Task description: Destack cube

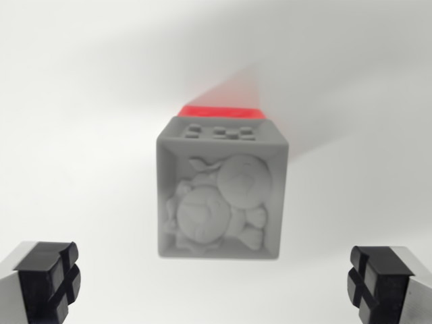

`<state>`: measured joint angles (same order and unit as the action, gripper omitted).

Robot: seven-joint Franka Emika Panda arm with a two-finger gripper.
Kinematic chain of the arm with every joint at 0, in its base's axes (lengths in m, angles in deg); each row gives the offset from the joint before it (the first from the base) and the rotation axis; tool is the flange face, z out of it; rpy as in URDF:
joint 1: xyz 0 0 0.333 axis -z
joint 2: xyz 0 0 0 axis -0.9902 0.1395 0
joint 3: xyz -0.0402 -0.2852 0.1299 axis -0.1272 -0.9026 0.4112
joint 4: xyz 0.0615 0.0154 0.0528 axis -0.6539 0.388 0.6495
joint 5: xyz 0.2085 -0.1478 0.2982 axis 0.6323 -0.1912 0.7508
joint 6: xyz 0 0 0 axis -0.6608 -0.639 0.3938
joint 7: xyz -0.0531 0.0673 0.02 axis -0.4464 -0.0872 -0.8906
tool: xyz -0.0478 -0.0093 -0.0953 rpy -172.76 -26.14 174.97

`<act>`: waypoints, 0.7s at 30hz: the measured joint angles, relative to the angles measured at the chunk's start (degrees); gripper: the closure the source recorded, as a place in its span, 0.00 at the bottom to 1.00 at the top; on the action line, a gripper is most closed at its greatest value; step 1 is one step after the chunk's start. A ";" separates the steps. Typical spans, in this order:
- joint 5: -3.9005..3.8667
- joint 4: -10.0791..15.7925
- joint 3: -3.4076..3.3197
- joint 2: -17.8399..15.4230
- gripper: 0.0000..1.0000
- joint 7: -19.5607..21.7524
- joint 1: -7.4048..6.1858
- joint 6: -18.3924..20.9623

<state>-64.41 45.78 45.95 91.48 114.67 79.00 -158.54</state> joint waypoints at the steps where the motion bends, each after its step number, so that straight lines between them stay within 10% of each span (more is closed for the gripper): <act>1: 0.00 0.03 0.00 0.43 0.00 0.00 0.00 -0.47; 21: 0.00 -0.14 -0.01 7.07 0.00 0.06 0.00 -6.94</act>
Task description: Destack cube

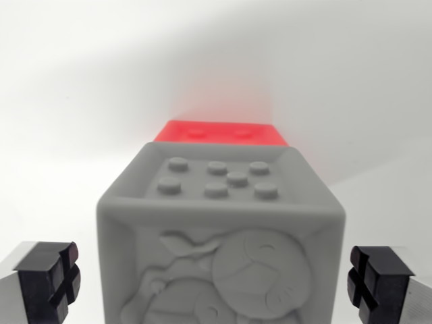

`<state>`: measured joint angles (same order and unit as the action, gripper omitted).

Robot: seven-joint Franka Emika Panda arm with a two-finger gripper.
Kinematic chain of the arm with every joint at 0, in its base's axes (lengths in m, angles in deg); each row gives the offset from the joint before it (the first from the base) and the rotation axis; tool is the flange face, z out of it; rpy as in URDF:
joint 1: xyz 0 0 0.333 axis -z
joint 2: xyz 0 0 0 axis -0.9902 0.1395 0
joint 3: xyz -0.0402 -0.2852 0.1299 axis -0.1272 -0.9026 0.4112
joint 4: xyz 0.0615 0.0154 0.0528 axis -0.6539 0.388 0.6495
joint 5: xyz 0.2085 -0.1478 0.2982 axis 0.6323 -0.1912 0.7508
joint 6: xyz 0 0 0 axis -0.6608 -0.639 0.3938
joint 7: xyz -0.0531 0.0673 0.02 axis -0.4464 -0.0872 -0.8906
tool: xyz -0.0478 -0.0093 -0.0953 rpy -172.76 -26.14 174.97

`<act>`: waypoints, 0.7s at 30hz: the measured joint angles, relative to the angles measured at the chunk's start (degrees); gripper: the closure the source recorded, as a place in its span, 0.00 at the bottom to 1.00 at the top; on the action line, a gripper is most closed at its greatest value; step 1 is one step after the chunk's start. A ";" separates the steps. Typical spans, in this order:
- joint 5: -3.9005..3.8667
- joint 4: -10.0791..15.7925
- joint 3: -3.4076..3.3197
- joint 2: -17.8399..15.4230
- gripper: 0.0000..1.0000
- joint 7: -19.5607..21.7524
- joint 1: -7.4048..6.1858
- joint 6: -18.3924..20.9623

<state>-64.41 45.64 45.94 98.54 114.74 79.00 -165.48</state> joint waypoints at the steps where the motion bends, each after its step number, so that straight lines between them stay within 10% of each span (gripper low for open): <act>1: 0.00 -0.03 0.00 0.23 0.00 0.00 0.00 -0.19; 9: 0.00 -0.19 0.00 1.25 0.00 0.01 0.00 -0.98; 10: 0.00 -0.20 0.00 1.27 1.00 0.01 0.00 -1.01; 21: 0.00 -0.24 -0.01 1.32 1.00 0.01 0.00 -1.10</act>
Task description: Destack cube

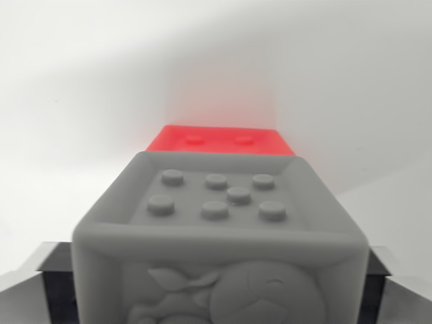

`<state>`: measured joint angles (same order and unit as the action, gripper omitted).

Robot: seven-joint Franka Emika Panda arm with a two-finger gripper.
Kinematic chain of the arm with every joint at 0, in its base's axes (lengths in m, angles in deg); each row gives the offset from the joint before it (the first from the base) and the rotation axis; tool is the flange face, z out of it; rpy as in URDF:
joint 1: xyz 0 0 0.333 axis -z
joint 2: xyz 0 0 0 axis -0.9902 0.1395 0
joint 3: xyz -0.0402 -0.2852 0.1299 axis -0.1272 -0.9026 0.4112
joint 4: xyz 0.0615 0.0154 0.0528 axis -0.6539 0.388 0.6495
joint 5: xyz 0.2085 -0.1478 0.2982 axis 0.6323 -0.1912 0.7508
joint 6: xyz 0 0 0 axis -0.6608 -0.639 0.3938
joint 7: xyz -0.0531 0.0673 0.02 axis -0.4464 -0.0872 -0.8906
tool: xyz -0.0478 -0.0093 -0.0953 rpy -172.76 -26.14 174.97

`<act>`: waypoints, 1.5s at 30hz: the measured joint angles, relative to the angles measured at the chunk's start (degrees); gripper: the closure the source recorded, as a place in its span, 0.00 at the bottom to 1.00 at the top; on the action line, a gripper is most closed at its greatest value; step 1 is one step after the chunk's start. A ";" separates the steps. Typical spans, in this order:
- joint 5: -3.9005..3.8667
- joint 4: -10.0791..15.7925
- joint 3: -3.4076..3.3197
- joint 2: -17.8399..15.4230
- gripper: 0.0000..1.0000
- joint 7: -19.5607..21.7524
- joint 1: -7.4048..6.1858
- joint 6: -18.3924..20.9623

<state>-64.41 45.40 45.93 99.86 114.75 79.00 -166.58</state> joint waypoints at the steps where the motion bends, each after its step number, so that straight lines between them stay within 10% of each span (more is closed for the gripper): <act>1: 0.00 0.00 0.00 0.00 1.00 0.00 0.00 0.00; 45: 0.00 0.39 0.00 -3.51 1.00 0.00 0.00 2.85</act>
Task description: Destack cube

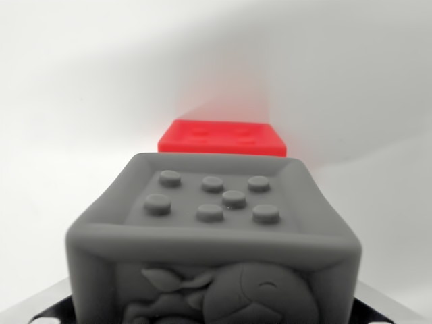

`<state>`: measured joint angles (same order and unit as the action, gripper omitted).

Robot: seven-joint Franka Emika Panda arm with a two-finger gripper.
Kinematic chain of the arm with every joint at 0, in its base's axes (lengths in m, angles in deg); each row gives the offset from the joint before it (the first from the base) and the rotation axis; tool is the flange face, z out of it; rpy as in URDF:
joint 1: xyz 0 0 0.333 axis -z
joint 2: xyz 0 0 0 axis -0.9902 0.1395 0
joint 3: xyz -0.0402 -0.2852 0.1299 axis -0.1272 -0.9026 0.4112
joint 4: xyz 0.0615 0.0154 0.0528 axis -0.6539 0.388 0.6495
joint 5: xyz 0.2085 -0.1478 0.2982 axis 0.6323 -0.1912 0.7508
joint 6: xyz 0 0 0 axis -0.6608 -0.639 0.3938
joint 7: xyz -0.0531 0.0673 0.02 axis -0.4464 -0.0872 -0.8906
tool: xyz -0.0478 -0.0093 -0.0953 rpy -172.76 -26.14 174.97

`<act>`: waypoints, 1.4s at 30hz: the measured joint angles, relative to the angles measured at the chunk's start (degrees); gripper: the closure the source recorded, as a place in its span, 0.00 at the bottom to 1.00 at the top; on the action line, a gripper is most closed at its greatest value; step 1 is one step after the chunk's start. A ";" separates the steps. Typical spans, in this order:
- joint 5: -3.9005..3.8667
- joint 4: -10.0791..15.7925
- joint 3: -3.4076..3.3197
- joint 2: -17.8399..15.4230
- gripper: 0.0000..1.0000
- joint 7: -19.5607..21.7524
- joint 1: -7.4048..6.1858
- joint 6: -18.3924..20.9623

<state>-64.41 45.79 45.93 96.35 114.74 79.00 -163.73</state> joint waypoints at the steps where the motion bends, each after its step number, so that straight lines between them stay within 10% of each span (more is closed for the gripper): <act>1: 0.00 0.01 0.00 -0.15 1.00 0.00 0.00 0.14; 17: 0.00 0.37 0.01 -5.14 1.00 -0.51 0.11 4.43; 42: 0.00 5.30 0.00 -8.47 1.00 -11.74 4.05 3.41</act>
<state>-64.41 51.09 45.93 87.88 103.01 83.05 -160.33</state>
